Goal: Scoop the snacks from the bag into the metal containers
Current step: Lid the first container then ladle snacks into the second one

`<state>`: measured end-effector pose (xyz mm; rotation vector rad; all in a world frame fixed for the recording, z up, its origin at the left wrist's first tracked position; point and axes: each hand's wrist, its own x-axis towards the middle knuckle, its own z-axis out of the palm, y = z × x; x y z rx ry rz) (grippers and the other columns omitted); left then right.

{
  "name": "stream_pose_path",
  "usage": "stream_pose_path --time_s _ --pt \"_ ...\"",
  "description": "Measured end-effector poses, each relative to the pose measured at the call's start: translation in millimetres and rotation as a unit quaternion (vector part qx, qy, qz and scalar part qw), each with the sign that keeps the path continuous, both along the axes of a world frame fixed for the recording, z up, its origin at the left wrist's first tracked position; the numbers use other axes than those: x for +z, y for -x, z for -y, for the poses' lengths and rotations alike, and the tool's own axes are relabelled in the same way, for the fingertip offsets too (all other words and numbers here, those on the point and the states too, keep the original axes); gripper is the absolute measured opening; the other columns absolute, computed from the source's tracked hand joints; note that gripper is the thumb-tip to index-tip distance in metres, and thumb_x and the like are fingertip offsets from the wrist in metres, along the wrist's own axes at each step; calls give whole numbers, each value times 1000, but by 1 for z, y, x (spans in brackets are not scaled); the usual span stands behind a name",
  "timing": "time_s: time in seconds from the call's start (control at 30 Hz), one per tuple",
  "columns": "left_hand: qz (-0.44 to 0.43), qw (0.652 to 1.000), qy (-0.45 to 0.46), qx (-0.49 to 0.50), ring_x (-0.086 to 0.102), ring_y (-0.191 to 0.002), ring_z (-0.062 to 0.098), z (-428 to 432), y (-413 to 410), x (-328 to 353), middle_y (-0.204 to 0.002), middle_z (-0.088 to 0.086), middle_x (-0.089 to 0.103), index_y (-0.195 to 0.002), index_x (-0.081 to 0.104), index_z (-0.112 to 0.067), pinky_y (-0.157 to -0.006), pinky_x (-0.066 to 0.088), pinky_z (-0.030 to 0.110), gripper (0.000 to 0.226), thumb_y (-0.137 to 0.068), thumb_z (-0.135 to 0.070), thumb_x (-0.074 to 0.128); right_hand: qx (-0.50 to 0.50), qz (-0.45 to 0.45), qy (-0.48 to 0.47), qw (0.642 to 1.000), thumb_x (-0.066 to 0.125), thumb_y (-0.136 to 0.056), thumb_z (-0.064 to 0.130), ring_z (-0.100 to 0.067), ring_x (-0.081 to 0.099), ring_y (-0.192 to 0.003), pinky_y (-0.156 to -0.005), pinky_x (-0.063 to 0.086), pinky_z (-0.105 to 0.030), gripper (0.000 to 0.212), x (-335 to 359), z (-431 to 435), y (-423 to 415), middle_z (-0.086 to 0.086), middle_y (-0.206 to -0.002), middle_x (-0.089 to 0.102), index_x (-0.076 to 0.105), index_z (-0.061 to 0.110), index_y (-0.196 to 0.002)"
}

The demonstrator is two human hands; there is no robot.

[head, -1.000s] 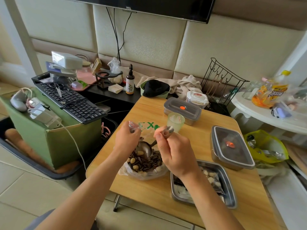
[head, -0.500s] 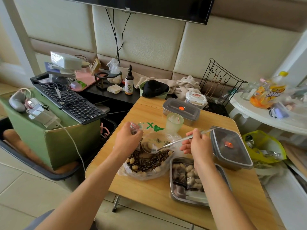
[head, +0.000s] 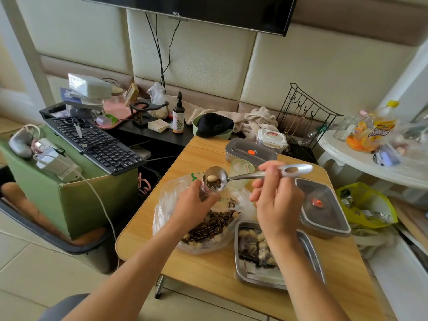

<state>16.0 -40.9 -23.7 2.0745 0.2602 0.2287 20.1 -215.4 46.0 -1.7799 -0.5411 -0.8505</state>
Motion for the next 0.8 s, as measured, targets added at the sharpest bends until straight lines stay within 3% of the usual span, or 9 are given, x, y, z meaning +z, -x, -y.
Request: stream_pose_path --time_s 0.13,0.23,0.3,0.4,0.5,0.63,0.8 --pt "-3 1000 -2 17 62 -83 6 2 -5 -5 -95 -9 65 -109 58 -19 -67 50 25 36 -93 -48 70 16 125 131 983 33 -114 30 -13 65 -57 -57 52 -16 52 -3 -3 4 -4 -77 69 69 -5 -99" --pt "1 1000 1 24 59 -80 6 3 -8 -7 -91 -8 63 -108 57 -17 -63 44 25 36 -93 -47 71 18 159 144 977 34 -114 28 -11 67 -63 -69 45 -1 43 -2 -2 6 -6 -87 71 66 1 -104" --pt "2 1000 -5 23 57 -74 9 4 -9 -7 -87 -4 62 -107 57 -15 -61 45 26 38 -93 -48 71 22 161 140 977 34 -114 29 -11 67 -65 -69 44 -1 34 -1 -2 6 -5 -88 70 61 8 -109" --pt "-2 1000 -14 23 47 -64 11 4 -9 -8 -76 -4 54 -104 55 -13 -55 37 25 41 -92 -49 71 7 169 150 974 35 -114 28 -14 68 -62 -68 44 0 45 -3 -2 3 -7 -91 72 66 -2 -101" --pt "2 1000 -13 21 55 -68 10 3 -9 -8 -83 -6 60 -108 57 -15 -57 41 23 41 -91 -50 72 -1 166 152 974 35 -114 29 -12 67 -62 -68 41 2 49 -5 -3 3 -8 -94 72 68 -4 -97" --pt "1 1000 -12 17 51 -66 15 2 -10 -9 -81 3 60 -106 57 -13 -58 39 28 44 -90 -51 72 16 192 154 969 37 -114 26 -10 65 -61 -66 45 -2 31 -7 -2 1 -10 -97 73 58 7 -101" --pt "0 1000 -5 17 50 -67 12 2 -7 -6 -79 -2 57 -107 56 -13 -57 38 27 39 -93 -47 71 0 171 140 975 36 -114 28 -10 67 -62 -62 51 -10 45 -8 1 -4 -8 -87 72 66 -2 -99"
